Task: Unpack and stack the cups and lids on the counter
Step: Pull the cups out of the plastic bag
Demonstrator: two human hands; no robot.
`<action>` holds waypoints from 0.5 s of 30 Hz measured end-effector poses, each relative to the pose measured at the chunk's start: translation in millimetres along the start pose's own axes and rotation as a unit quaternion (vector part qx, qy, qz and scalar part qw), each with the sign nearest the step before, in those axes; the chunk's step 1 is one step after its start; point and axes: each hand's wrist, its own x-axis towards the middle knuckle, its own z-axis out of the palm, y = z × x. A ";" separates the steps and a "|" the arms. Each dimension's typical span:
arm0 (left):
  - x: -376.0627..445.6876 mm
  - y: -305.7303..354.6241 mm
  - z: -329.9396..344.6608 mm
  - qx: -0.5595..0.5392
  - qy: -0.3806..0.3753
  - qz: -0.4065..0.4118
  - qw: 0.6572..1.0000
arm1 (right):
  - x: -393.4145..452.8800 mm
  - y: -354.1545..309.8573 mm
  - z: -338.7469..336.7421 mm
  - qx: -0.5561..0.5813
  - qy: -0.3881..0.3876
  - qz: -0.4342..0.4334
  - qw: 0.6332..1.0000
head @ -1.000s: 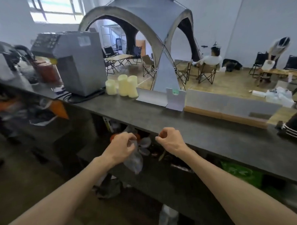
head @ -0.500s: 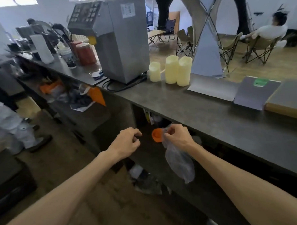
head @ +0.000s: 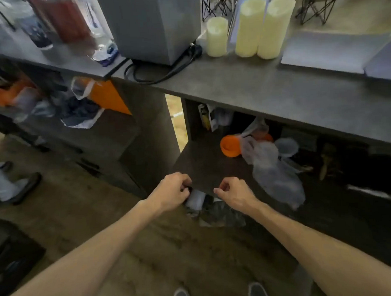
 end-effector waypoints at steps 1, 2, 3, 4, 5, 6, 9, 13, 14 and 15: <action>1.9 -15.2 5.8 -0.002 -0.018 -0.004 1.000 | 1.3 3.8 17.9 0.011 -0.009 0.017 1.000; 3.5 -29.0 12.3 0.000 -0.036 -0.010 0.999 | 1.2 9.2 37.2 0.020 -0.018 0.037 0.999; 6.5 -41.5 19.7 0.010 -0.054 -0.015 0.998 | 1.3 14.9 56.2 0.025 -0.025 0.056 0.998; 11.1 -53.4 28.8 0.027 -0.070 -0.014 0.997 | 2.9 22.9 75.7 0.029 -0.027 0.072 0.997; 15.7 -65.0 40.2 0.038 -0.089 -0.012 0.995 | 5.1 31.6 94.8 0.030 -0.027 0.086 0.995; 21.1 -77.1 52.0 0.049 -0.108 -0.011 0.993 | 9.1 40.3 113.1 0.032 -0.027 0.099 0.994; 45.9 -111.6 89.2 0.073 -0.127 -0.011 0.989 | 36.8 57.4 152.0 0.041 -0.027 0.120 0.992; 71.1 -139.9 144.8 0.059 -0.118 -0.027 0.991 | 84.3 81.4 192.7 0.070 -0.023 0.111 0.991; 76.0 -148.5 166.9 0.055 -0.112 -0.027 0.992 | 96.2 92.7 209.2 0.075 -0.014 0.103 0.992; 82.4 -158.2 189.4 0.048 -0.103 -0.040 0.993 | 107.5 103.3 222.9 0.073 -0.003 0.099 0.992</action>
